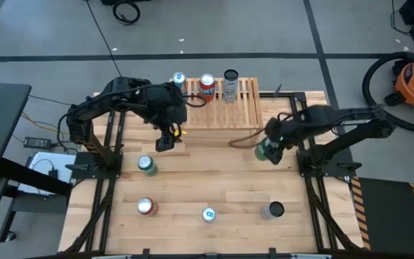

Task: Place canned beverage on shelf
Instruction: Put the right green soda can on the shelf

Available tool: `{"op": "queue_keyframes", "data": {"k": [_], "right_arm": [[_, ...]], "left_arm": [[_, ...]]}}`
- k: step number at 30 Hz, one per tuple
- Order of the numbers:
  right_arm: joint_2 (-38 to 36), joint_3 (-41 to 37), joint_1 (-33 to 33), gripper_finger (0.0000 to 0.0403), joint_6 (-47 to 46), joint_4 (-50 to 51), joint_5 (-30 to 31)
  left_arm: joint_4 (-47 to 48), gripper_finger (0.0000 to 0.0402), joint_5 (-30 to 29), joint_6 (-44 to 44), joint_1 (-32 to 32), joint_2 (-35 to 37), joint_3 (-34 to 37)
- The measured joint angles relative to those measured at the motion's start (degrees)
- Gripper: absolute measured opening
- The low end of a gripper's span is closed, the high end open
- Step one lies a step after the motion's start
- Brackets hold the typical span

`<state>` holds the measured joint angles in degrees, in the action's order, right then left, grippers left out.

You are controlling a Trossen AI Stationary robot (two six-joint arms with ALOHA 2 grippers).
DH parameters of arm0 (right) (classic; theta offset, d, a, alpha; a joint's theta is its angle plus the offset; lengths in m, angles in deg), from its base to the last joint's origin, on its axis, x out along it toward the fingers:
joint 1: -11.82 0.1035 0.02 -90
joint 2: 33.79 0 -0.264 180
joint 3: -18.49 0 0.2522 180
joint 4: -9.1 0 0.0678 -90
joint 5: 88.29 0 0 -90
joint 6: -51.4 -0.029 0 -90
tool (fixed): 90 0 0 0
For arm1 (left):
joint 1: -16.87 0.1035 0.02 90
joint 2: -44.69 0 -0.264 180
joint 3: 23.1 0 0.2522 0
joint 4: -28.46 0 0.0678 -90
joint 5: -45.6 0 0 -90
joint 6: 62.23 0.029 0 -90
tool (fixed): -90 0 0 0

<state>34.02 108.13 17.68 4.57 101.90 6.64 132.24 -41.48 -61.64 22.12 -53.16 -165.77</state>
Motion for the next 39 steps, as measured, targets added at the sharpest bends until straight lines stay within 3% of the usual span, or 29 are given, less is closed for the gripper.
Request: {"op": "queue_keyframes", "data": {"k": [7,14,25,39], "right_arm": [[1.3,10.0,-8.7,0.0304,8.7,5.2,0.9],[8.2,20.6,-18.7,0.0305,20.6,9.5,2.3],[20.6,36.2,-33.1,0.0306,37.0,11.0,-2.9],[28.5,40.3,-43.9,0.0306,49.6,11.0,-6.9]], "left_arm": [[0.0,0.0314,-0.1,1.4,5.2,0.0,0.0],[0.0,0.0314,-0.1,1.2,8.5,0.0,0.0],[0.0,0.0314,0.0,1.1,8.7,0.0,0.0],[0.0,0.0314,0.0,3.3,8.8,0.0,0.0]]}}
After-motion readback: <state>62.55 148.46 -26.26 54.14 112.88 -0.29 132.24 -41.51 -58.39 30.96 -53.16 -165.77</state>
